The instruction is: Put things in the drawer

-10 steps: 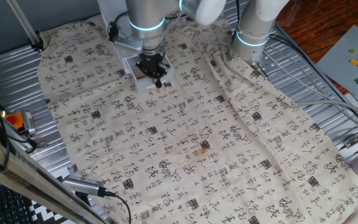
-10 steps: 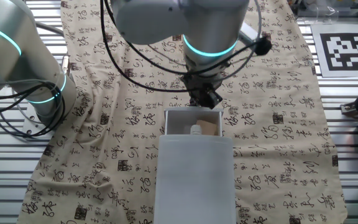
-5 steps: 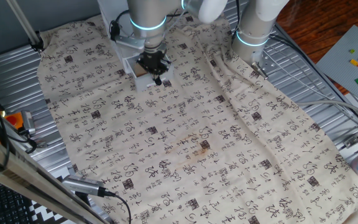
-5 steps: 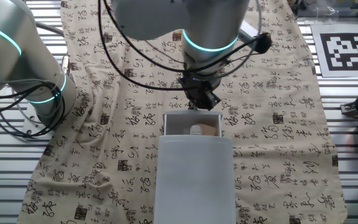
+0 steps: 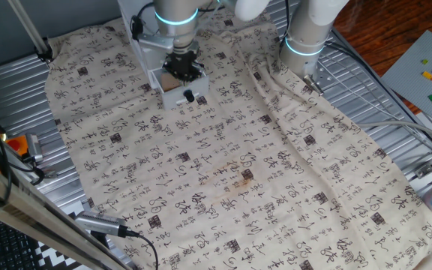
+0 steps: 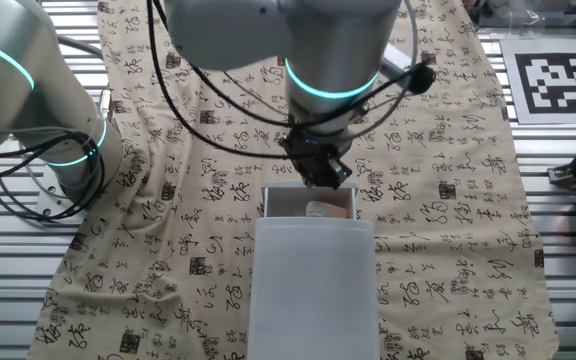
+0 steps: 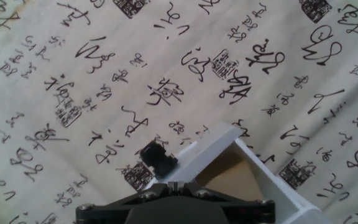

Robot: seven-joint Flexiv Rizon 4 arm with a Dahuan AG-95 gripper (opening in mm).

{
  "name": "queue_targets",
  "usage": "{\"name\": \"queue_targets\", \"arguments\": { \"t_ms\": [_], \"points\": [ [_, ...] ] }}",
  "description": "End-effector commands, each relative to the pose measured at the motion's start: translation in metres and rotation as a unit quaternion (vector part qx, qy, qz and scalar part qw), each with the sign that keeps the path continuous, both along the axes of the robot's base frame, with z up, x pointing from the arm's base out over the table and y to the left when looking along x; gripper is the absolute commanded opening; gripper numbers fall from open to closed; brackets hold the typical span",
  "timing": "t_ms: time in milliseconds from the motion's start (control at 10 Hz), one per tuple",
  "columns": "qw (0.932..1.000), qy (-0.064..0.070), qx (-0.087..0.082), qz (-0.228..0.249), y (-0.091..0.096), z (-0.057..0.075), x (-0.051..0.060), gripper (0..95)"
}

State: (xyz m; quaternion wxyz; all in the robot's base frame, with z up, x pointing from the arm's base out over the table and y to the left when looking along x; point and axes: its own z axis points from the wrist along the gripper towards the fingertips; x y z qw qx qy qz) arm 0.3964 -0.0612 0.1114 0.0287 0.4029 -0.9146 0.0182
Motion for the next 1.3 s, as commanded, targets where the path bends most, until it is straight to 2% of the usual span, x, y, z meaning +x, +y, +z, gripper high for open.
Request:
{"name": "queue_targets", "arguments": {
  "t_ms": [100, 300, 500, 700, 800, 900, 1300],
  "points": [
    [0.9999, -0.002, -0.010, 0.001, 0.004, 0.003, 0.001, 0.0],
    [1.0000, -0.003, -0.008, -0.001, 0.012, 0.004, 0.011, 0.0],
    [0.9999, -0.009, -0.008, -0.009, 0.024, 0.002, 0.027, 0.0],
    [0.9998, -0.017, -0.006, -0.008, 0.024, -0.006, 0.030, 0.0],
    [0.9997, -0.025, -0.004, -0.005, 0.023, -0.017, 0.032, 0.0],
    [0.9996, -0.027, -0.003, -0.003, 0.023, -0.021, 0.032, 0.0],
    [0.9992, -0.035, -0.007, 0.016, 0.021, -0.028, 0.032, 0.0]
  ]
}}
